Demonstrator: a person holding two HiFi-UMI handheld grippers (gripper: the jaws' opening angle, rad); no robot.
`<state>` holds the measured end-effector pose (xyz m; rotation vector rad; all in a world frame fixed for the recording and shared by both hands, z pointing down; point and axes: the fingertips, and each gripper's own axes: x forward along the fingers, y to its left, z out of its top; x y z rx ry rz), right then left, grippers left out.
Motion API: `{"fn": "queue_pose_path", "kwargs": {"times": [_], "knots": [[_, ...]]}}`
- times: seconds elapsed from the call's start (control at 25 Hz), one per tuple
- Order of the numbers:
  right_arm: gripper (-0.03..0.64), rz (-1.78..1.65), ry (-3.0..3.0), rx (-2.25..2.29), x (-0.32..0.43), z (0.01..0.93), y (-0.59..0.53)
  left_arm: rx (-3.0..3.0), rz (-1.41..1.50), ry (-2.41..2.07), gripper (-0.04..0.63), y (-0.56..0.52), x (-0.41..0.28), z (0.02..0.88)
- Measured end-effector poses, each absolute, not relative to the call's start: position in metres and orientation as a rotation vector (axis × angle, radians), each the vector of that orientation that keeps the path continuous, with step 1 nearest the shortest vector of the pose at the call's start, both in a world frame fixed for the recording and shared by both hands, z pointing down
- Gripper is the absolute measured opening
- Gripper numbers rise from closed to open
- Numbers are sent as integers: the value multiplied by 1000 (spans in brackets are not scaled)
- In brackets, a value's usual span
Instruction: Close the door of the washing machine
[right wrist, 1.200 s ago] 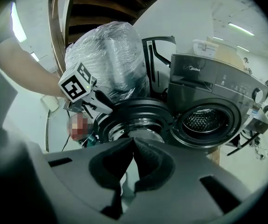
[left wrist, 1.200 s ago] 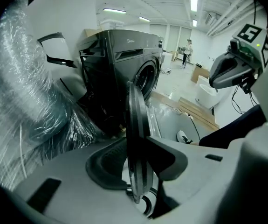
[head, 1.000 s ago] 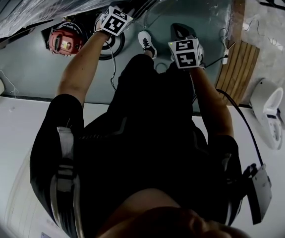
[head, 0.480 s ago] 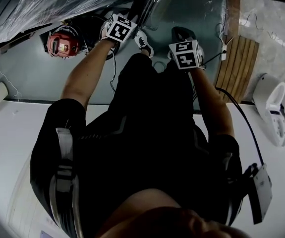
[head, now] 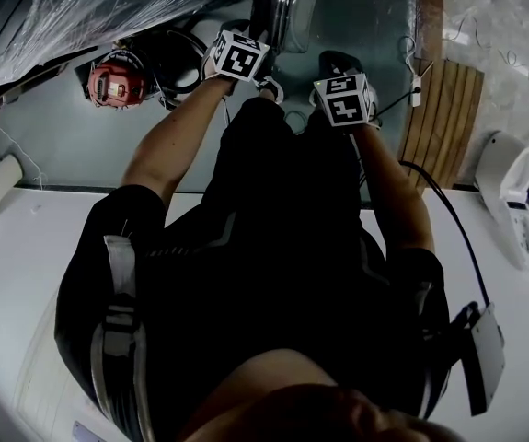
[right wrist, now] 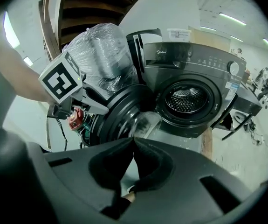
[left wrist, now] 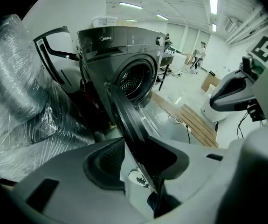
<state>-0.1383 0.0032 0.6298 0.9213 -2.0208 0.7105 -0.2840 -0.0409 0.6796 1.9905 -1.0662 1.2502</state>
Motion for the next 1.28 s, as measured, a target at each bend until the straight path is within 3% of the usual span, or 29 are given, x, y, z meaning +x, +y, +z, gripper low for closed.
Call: {"fn": "queue_pose_path", "kwargs": {"times": [0.32, 0.84, 1.28], "knots": [[6, 754, -2022, 963, -105, 642, 12, 1974, 1147, -1056, 156, -37, -230, 675], [133, 773, -2011, 909, -67, 688, 35, 1865, 1051, -1131, 172, -59, -140, 672], [149, 736, -1979, 889, -32, 717, 14, 1852, 1043, -1120, 179, -82, -89, 670]]}}
